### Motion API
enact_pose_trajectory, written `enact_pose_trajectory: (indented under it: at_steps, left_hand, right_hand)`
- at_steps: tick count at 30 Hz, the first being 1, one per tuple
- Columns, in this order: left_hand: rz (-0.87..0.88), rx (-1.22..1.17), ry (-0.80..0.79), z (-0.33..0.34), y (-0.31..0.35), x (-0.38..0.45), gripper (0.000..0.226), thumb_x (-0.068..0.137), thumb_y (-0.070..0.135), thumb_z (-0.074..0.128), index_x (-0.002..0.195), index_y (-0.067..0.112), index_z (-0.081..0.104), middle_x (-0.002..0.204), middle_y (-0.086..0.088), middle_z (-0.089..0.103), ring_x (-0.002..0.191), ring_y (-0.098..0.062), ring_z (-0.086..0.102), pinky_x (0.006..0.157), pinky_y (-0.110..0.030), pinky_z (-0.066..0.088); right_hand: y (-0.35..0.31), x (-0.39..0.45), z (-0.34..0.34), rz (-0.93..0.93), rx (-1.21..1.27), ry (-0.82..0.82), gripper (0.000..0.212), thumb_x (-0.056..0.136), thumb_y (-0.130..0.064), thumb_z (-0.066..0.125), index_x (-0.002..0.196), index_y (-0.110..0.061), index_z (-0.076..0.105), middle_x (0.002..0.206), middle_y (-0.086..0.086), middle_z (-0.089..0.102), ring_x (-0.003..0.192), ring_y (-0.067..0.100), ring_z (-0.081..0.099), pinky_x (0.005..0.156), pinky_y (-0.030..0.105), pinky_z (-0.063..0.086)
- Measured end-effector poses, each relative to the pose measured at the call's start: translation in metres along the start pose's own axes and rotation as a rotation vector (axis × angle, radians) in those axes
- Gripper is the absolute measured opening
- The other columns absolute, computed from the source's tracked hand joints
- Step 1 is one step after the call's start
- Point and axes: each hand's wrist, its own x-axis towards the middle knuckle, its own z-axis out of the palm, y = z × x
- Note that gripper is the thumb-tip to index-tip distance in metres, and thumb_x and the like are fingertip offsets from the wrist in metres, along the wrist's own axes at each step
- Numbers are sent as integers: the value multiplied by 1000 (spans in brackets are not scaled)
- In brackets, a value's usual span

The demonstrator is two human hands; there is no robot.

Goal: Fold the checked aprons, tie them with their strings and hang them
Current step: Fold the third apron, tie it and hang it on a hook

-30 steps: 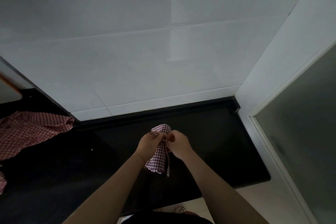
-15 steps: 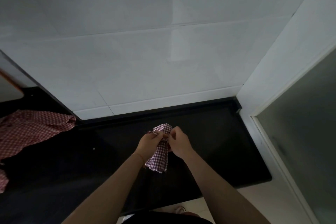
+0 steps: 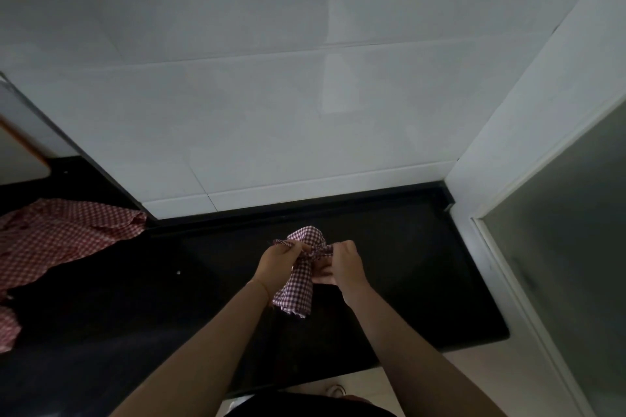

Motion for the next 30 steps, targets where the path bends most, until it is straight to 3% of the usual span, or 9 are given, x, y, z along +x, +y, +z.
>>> enact_pose_trajectory:
  at_steps: [5,8,12,14,19,23,27,29,30]
  left_hand:
    - [17,40,-9,-3,1,2,29,103,25,44,95,25,72,110,-2,69,104,-16,64,96,-38,51]
    - [21,102,-9,0,1,4,27,103,24,45,97,24,71,107,-2,69,99,-16,64,82,-31,54]
    - [-27,42,45,5,0,7,33,98,33,55,106,4,69,99,-14,69,89,-26,63,90,-50,54]
    - [-30,40,50,6,1,8,33,98,34,55,103,5,69,95,-8,67,88,-23,62,91,-51,54]
    - [-19,1,73,5,3,5,22,99,29,54,92,14,68,88,-1,66,80,-15,61,87,-45,53]
    - [3,109,19,-1,0,5,24,102,19,46,101,25,69,100,5,67,83,-8,59,73,-21,53]
    - [-35,0,74,2,0,2,27,103,27,45,101,20,71,108,-1,67,96,-15,64,83,-34,55]
    - [-45,-34,140,5,-3,0,27,103,23,45,102,15,70,105,-3,67,92,-13,64,76,-27,51]
    - [-59,-87,175,6,-6,-2,27,103,21,44,103,13,70,103,-4,69,91,-13,64,74,-26,51]
  right_hand:
    - [3,-3,-9,181,317,19,34,104,-23,44,119,6,53,110,30,63,95,42,68,76,45,61]
    - [5,3,-18,174,83,63,26,95,-8,59,120,-11,54,124,16,56,107,28,62,86,40,57]
    - [5,5,-27,9,-190,180,36,96,-6,51,127,-23,54,129,5,52,92,12,56,64,21,44]
    - [3,7,-25,-100,-361,65,34,95,-8,54,126,-21,59,129,1,54,95,8,53,65,17,40]
    - [0,4,-10,-190,-649,-110,17,95,-20,60,111,-16,65,109,1,64,90,8,58,70,19,41]
    - [6,3,-6,-177,-637,-124,11,97,-19,56,106,-15,61,105,2,60,89,11,57,68,18,41]
    - [8,-2,-3,-96,-503,-126,14,98,-21,52,108,-14,58,106,5,60,91,15,59,78,26,50]
    - [12,2,1,-68,-522,-135,20,98,-20,50,113,-9,59,110,7,62,97,20,62,87,33,52]
    - [13,3,3,-58,-511,-127,24,99,-17,50,117,-4,59,102,6,63,90,19,63,82,32,53]
